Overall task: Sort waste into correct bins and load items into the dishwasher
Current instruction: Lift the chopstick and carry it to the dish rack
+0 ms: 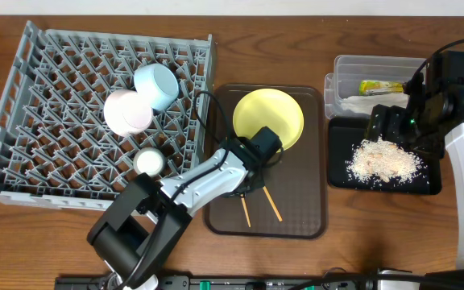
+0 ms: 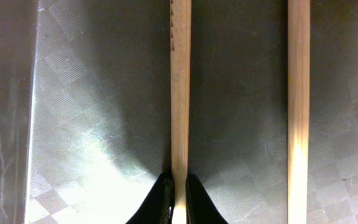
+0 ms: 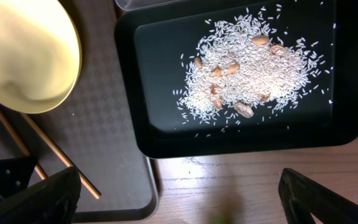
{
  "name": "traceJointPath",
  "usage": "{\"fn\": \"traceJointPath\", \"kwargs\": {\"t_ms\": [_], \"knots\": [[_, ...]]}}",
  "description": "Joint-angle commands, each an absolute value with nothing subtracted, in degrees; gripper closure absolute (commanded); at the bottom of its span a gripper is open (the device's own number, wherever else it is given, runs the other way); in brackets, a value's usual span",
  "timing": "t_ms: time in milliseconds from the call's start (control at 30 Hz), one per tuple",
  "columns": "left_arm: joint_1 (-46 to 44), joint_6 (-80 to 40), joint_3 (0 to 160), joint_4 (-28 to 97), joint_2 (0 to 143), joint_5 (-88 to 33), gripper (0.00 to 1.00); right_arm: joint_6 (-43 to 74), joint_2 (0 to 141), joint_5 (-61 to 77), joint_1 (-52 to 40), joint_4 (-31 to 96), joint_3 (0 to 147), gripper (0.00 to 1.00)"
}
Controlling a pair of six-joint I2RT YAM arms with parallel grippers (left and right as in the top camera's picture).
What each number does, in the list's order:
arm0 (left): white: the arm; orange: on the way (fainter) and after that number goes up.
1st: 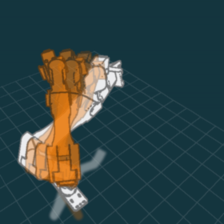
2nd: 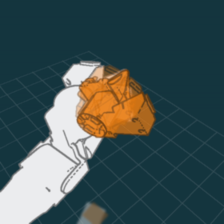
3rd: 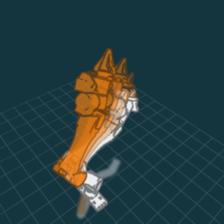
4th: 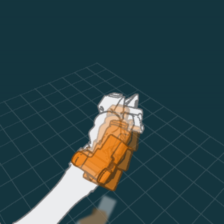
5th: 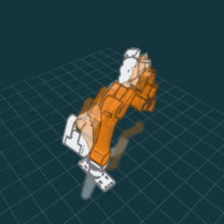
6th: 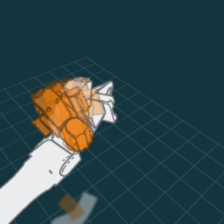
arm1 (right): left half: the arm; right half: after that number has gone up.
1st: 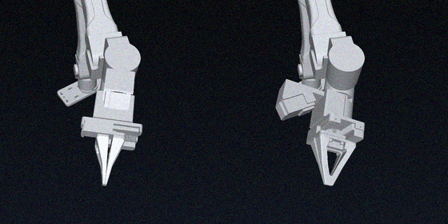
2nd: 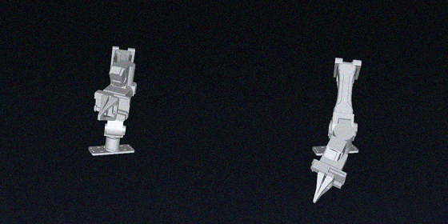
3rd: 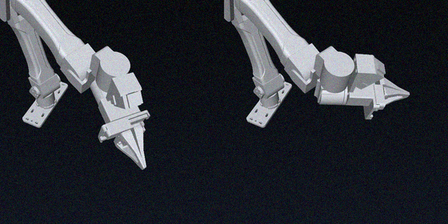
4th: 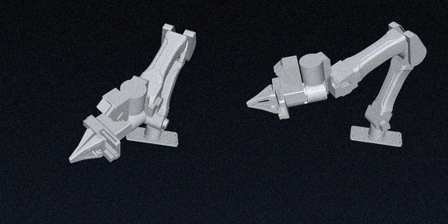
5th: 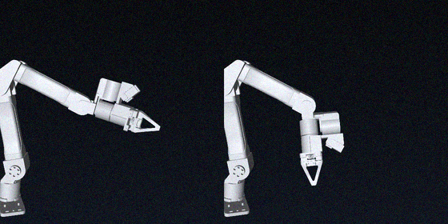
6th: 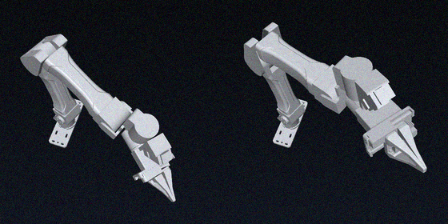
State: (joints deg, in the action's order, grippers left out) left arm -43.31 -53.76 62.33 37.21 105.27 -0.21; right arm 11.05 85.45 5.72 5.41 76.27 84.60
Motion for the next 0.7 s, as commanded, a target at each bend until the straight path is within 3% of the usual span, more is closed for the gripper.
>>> {"fn": "traceJointPath", "kwargs": {"t_ms": [0,300,500,667], "knots": [[-41.7,-51.1,61.5,37.2,104.3,-0.8,0.92,10.2,85.3,5.4,5.6,76.3,84.6,0.01],[-36.4,-32.9,62.8,39.4,91.9,-0.8,0.92,10.2,85.3,5.4,5.6,76.3,84.6,0.01],[-31.9,-13.0,62.8,39.4,82.5,-0.7,0.92,10.2,85.3,5.4,5.6,76.4,84.6,0.01],[-27.0,-6.0,62.8,38.5,77.1,3.6,0.92,10.2,85.3,5.4,5.6,76.5,84.6,0.01]]}}
